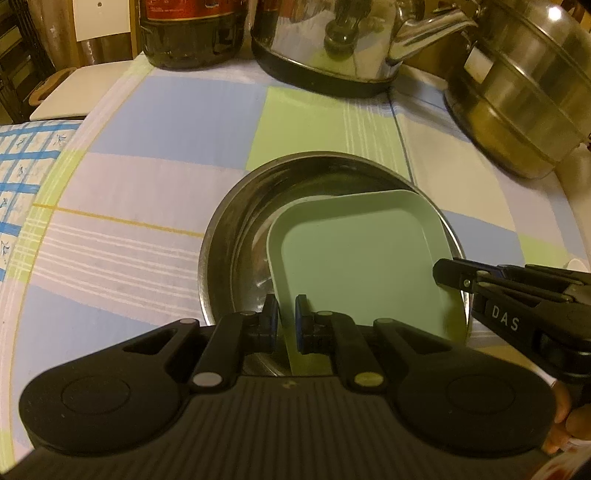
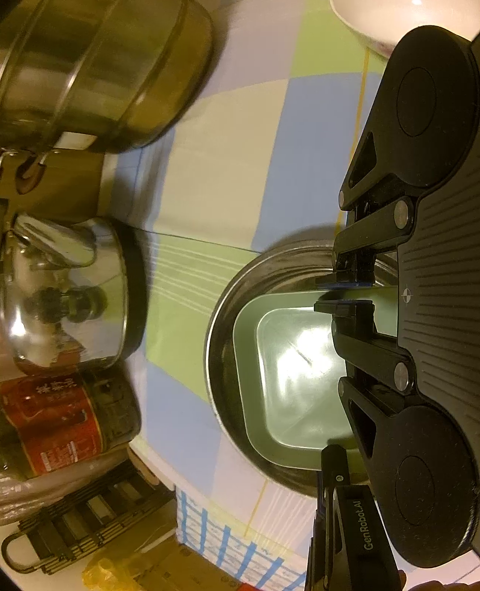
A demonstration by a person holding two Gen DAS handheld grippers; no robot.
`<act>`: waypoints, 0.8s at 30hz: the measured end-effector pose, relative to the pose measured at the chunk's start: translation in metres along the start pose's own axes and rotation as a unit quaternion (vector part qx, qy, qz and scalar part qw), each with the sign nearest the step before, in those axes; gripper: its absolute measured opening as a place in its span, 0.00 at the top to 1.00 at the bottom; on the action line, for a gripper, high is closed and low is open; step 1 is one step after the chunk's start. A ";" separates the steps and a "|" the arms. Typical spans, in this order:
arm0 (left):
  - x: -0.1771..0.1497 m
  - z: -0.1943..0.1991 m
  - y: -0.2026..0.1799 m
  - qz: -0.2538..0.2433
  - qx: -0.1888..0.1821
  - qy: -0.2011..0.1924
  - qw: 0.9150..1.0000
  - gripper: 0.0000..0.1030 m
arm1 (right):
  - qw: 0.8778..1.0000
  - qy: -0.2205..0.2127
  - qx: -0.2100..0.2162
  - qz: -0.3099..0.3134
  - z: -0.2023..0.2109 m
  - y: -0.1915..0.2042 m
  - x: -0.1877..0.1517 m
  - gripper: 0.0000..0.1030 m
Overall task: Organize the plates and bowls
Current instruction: 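Lift the green plate with the left gripper and carry it into the steel basin, then open the left gripper to release the plate and pull back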
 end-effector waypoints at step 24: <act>0.003 -0.010 0.001 -0.016 0.006 -0.002 1.000 0.79 | 0.999 -0.022 0.015 -0.036 -0.007 -0.006 0.004 0.76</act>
Point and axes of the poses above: each gripper's, at about its wrist camera, not at the fingertips, and z roughly against the way its jaws point, y to its left, x to its top, the point moved 9 cm from there along -z, roughly the way its jaws point, and after that the axes turned 3 degrees about z, right-handed, at the moved point
